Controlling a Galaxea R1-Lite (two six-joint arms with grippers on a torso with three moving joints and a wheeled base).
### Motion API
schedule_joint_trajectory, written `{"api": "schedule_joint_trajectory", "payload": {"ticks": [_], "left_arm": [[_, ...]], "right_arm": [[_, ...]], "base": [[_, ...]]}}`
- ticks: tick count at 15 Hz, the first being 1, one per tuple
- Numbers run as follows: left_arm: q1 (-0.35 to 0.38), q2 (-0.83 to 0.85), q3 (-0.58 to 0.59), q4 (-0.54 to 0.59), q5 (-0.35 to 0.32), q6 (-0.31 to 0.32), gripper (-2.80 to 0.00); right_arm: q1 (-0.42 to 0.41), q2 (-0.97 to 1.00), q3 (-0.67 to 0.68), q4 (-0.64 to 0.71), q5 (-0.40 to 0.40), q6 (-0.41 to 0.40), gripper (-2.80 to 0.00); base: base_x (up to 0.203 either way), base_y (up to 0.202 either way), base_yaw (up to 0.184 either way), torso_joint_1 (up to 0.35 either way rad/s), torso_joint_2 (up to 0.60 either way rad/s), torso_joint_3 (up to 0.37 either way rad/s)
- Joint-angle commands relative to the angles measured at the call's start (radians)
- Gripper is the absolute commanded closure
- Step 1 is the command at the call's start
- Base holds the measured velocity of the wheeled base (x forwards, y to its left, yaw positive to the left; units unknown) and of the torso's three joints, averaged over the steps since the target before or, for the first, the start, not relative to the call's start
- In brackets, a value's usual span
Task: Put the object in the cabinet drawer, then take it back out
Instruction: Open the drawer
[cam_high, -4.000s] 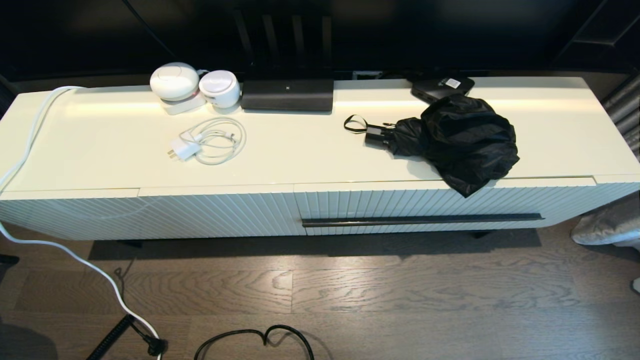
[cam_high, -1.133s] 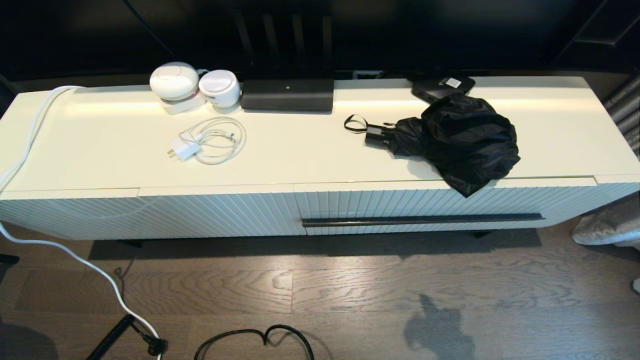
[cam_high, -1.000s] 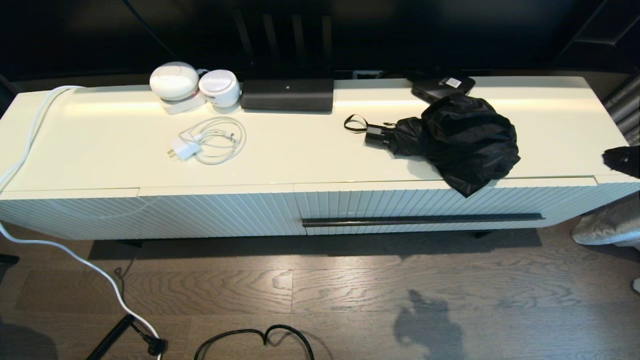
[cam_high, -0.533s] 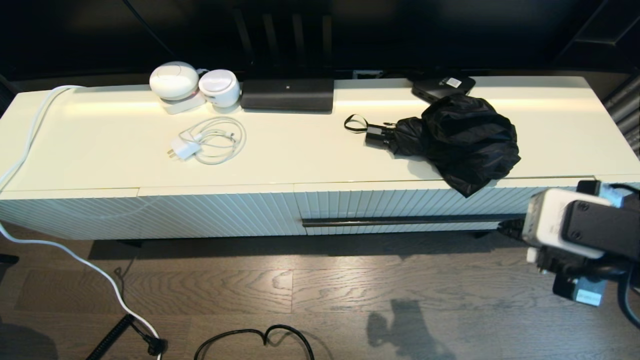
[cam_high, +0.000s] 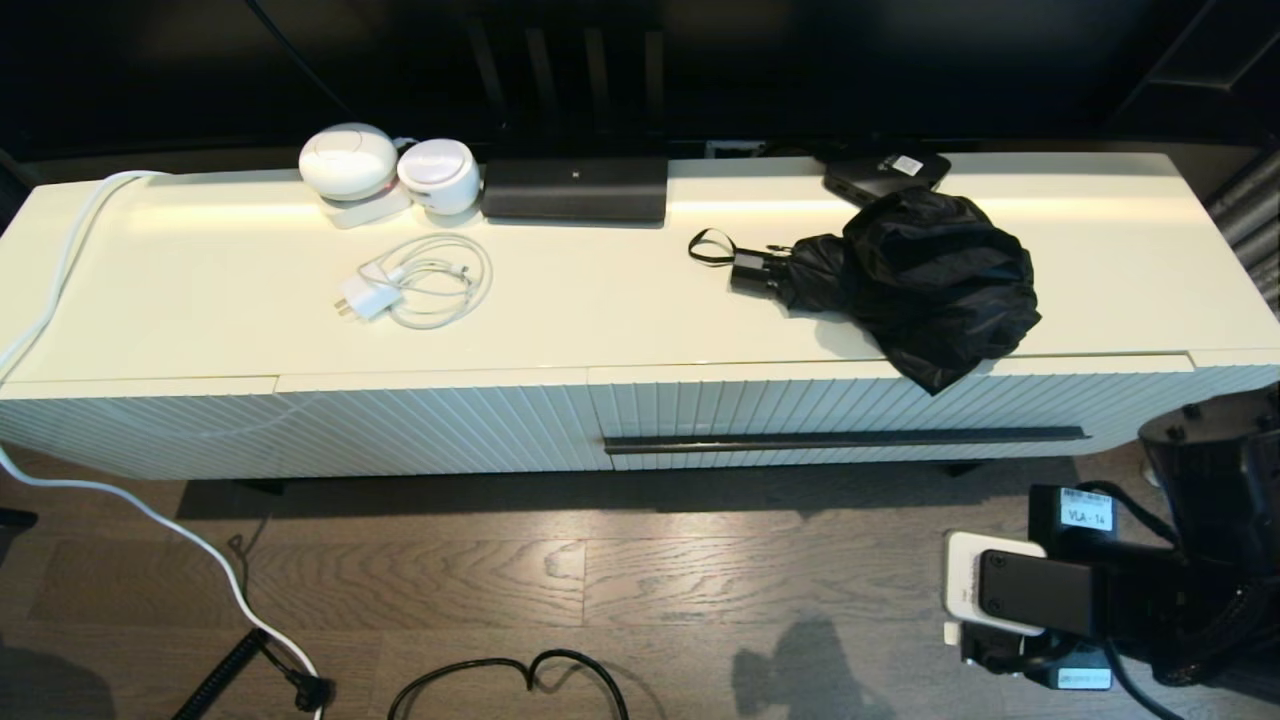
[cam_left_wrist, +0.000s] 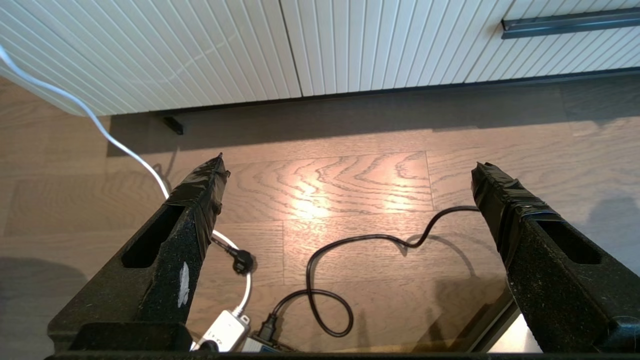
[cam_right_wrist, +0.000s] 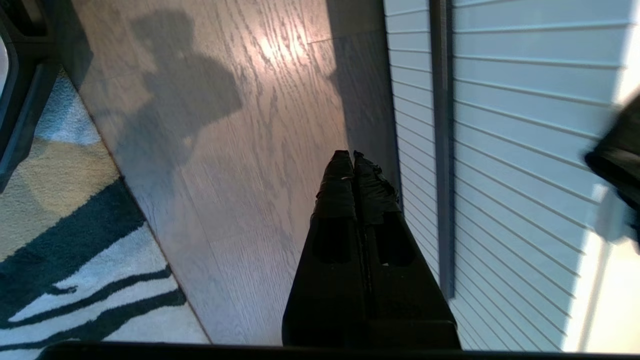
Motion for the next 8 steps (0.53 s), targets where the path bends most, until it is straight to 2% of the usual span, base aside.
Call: {"api": "schedule_joint_trajectory", "payload": {"ticks": [1, 6, 8], "left_arm": [[0.0, 0.001, 0.0, -0.001, 0.0, 0.001, -2.8], [0.0, 0.001, 0.0, 0.0, 0.0, 0.001, -2.8], [0.0, 0.001, 0.0, 0.0, 0.0, 0.001, -2.8]], "right_arm": [[0.0, 0.067, 0.07, -0.119, 0.001, -0.014, 0.0], [-0.022, 0.219, 0.186, -0.455, 0.047, -0.08, 0.0], [-0.05, 0.24, 0.21, -0.48, 0.053, -0.138, 0.0]], "base": [[0.0, 0.0, 0.0, 0.0, 0.0, 0.0], [0.0, 0.0, 0.0, 0.0, 0.0, 0.0], [0.0, 0.0, 0.0, 0.0, 0.0, 0.0]]}}
